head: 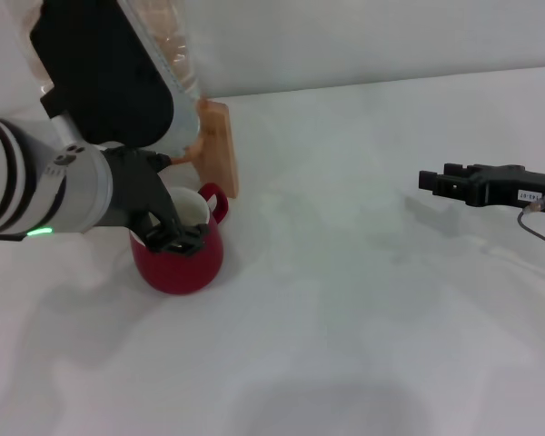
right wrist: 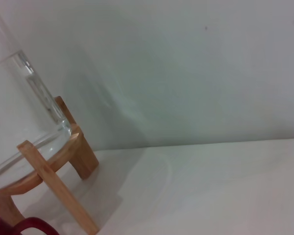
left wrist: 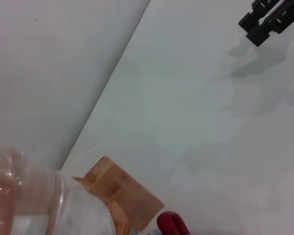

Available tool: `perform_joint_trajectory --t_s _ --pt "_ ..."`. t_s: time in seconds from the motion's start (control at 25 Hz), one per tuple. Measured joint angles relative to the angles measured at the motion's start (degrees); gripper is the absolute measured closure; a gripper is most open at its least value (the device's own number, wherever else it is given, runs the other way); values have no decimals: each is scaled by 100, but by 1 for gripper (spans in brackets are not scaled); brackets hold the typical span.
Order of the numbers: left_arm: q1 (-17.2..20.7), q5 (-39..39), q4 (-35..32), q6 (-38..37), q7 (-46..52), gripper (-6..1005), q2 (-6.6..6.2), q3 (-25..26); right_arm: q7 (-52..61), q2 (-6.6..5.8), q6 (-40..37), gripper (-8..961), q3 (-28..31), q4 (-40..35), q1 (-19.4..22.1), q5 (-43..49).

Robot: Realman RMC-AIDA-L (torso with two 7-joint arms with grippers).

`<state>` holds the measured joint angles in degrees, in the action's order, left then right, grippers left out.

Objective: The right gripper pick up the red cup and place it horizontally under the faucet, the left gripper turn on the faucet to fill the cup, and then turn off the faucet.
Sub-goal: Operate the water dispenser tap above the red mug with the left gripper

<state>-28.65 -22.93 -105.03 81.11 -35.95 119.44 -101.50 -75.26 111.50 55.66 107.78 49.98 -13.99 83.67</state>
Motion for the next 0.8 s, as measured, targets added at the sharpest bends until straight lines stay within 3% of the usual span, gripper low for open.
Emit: perform_joint_trajectory --t_s 0.8 --pt "-145 88 177 -70 27 114 0 -11 -31 3 24 406 50 -15 36 0"
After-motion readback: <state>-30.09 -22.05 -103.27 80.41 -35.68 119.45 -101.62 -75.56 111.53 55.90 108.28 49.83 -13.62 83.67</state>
